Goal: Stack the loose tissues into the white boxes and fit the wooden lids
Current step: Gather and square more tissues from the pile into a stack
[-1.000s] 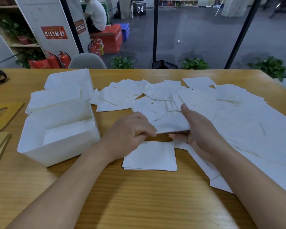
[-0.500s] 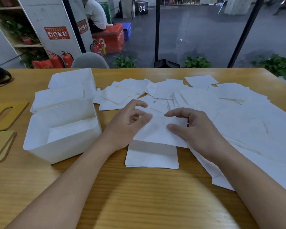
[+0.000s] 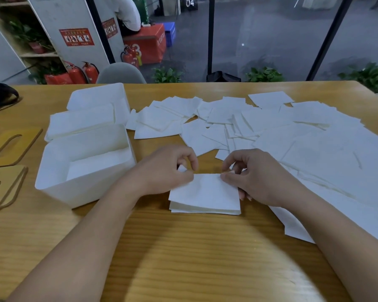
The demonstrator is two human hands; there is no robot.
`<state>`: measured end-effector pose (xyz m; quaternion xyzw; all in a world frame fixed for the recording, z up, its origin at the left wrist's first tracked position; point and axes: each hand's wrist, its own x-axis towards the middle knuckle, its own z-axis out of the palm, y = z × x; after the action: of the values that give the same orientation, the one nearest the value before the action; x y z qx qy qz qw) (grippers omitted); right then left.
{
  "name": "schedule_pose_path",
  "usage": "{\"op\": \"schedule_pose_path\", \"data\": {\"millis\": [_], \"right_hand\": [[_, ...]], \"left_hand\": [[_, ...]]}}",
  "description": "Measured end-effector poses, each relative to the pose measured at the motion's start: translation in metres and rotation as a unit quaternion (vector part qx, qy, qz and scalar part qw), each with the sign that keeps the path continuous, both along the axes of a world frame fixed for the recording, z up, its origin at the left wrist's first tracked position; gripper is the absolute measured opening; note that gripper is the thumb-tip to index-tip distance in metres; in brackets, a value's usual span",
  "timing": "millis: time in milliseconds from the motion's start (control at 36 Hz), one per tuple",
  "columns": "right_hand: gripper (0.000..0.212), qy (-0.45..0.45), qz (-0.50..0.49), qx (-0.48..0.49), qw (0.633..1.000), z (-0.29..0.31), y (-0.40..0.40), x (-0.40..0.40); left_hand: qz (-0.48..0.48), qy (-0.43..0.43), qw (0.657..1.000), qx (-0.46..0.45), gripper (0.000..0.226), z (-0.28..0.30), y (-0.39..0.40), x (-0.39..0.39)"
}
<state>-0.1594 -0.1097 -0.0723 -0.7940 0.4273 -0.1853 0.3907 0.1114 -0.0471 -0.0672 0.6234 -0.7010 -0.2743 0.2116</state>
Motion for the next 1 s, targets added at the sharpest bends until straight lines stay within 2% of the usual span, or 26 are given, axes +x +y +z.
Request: {"op": "schedule_pose_path", "data": {"millis": [194, 278, 389, 500, 556, 694, 806, 889, 944, 1000], "right_hand": [[0.012, 0.023, -0.002, -0.053, 0.998, -0.007, 0.001, 0.005], [0.013, 0.022, -0.004, -0.065, 0.998, -0.008, 0.001, 0.004], [0.015, 0.04, -0.008, -0.084, 0.996, -0.007, 0.002, 0.004], [0.012, 0.04, -0.013, -0.091, 0.995, -0.006, 0.005, 0.006], [0.01, 0.041, -0.014, -0.099, 0.994, -0.005, 0.007, 0.007], [0.008, 0.047, -0.017, -0.115, 0.992, -0.005, 0.008, 0.008], [0.009, 0.019, -0.038, -0.123, 0.992, -0.006, 0.006, 0.008], [0.013, -0.007, -0.064, -0.134, 0.989, -0.007, 0.003, 0.008], [0.028, -0.031, -0.079, -0.133, 0.987, -0.007, 0.002, 0.009], [0.045, -0.082, -0.081, -0.093, 0.989, -0.004, 0.001, 0.009]], "left_hand": [[0.013, -0.042, 0.999, -0.032, 0.007, -0.006, -0.002, 0.0], [0.025, -0.05, 0.996, -0.075, 0.013, -0.01, -0.004, 0.0], [0.048, -0.043, 0.989, -0.133, 0.005, -0.018, -0.012, -0.009], [0.063, -0.065, 0.985, -0.144, 0.034, -0.028, -0.019, -0.016], [0.087, -0.069, 0.983, -0.146, 0.039, -0.03, -0.025, -0.018], [0.088, -0.124, 0.972, -0.18, 0.012, -0.026, -0.034, -0.02], [0.081, -0.152, 0.968, -0.184, 0.019, -0.024, -0.034, -0.02], [0.071, -0.142, 0.97, -0.183, 0.017, -0.021, -0.029, -0.019], [0.074, -0.115, 0.971, -0.195, 0.013, -0.019, -0.022, -0.02], [0.073, -0.04, 0.974, -0.211, 0.013, -0.016, -0.011, -0.022]]}}
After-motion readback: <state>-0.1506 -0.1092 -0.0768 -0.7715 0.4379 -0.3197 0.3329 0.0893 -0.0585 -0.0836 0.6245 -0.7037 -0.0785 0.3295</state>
